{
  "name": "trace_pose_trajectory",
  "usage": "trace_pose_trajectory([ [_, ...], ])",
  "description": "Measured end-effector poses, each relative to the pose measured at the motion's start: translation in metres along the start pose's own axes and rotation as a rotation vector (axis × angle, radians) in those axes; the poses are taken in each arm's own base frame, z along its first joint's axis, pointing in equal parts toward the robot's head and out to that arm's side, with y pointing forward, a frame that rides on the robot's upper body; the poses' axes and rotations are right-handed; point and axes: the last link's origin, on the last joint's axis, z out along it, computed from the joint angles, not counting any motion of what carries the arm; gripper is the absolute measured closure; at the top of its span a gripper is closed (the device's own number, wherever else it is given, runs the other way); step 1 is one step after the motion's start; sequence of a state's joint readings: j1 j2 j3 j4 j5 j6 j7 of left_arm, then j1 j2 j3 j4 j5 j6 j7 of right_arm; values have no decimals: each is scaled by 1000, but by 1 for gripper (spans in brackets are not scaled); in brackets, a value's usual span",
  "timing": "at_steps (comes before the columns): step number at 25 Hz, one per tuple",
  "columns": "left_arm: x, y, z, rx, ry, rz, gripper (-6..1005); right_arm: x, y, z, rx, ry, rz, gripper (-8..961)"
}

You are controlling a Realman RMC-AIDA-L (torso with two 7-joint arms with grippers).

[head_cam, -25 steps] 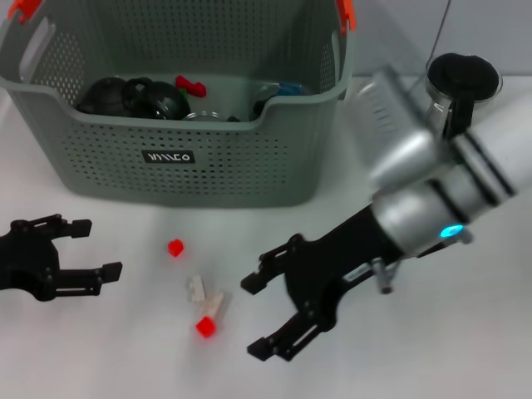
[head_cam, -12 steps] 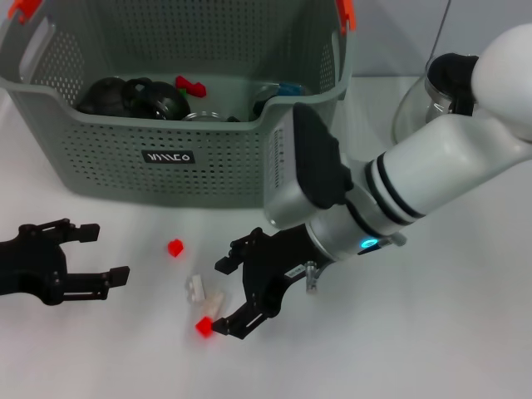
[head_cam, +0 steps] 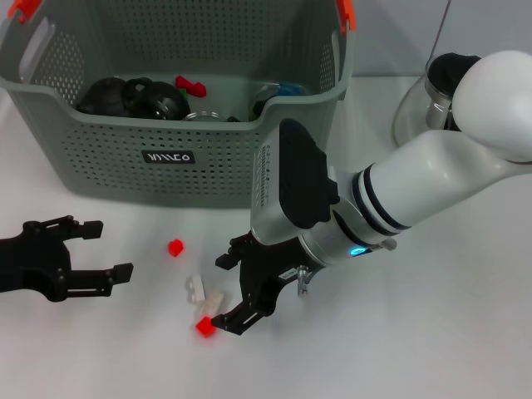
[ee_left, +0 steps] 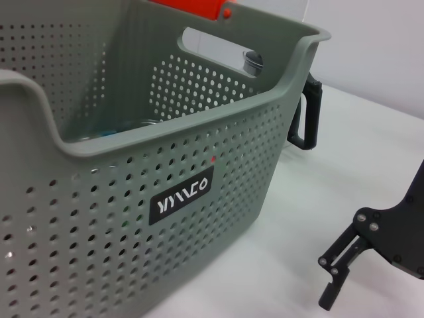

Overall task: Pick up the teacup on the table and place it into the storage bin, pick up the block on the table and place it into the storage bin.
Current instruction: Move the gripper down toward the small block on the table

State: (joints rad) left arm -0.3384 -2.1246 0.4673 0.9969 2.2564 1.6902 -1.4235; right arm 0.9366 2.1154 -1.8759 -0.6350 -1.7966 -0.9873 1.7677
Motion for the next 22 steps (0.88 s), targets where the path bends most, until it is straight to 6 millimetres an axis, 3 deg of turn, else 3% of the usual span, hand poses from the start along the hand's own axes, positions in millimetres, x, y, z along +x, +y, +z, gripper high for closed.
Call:
trace_pose_trajectory([
  [22, 1, -1, 1, 4, 0, 0, 104, 0, 4, 18, 68, 21, -64, 25],
])
